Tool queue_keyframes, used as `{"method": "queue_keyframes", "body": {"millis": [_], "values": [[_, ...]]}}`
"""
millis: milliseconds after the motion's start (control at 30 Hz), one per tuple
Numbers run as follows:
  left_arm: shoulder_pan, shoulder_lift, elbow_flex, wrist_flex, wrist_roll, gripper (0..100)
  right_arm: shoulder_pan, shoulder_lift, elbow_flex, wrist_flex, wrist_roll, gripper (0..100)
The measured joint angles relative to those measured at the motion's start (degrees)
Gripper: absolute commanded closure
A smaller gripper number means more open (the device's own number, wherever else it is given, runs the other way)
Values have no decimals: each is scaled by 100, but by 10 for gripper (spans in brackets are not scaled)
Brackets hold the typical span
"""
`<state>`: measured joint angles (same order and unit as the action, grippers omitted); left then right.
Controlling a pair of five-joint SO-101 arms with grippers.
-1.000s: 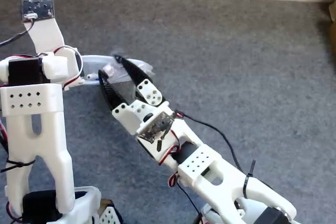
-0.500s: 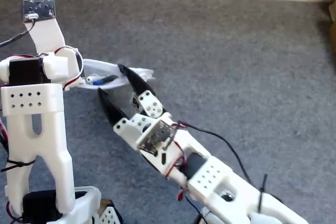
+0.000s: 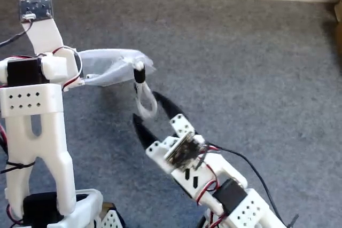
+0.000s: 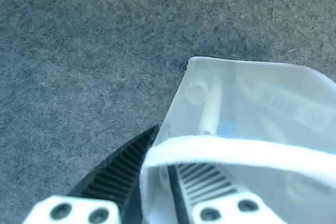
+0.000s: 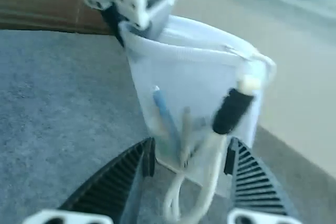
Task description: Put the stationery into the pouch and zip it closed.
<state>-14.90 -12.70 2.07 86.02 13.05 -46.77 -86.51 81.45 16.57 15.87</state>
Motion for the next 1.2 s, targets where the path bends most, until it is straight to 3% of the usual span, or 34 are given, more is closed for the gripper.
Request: {"method": "queue_keyframes", "body": {"millis": [200, 400, 767, 1200], "values": [[9, 0, 0, 0, 0, 993, 404, 114, 0, 149, -809, 793], [18, 0, 0, 0, 0, 993, 431, 1266, -352, -308, -1292, 793], [18, 0, 0, 0, -9, 993, 431, 3692, -1178, -2101, -1371, 793], [18, 0, 0, 0, -9, 993, 431, 3965, -1187, -2998, -1371, 799]]}}
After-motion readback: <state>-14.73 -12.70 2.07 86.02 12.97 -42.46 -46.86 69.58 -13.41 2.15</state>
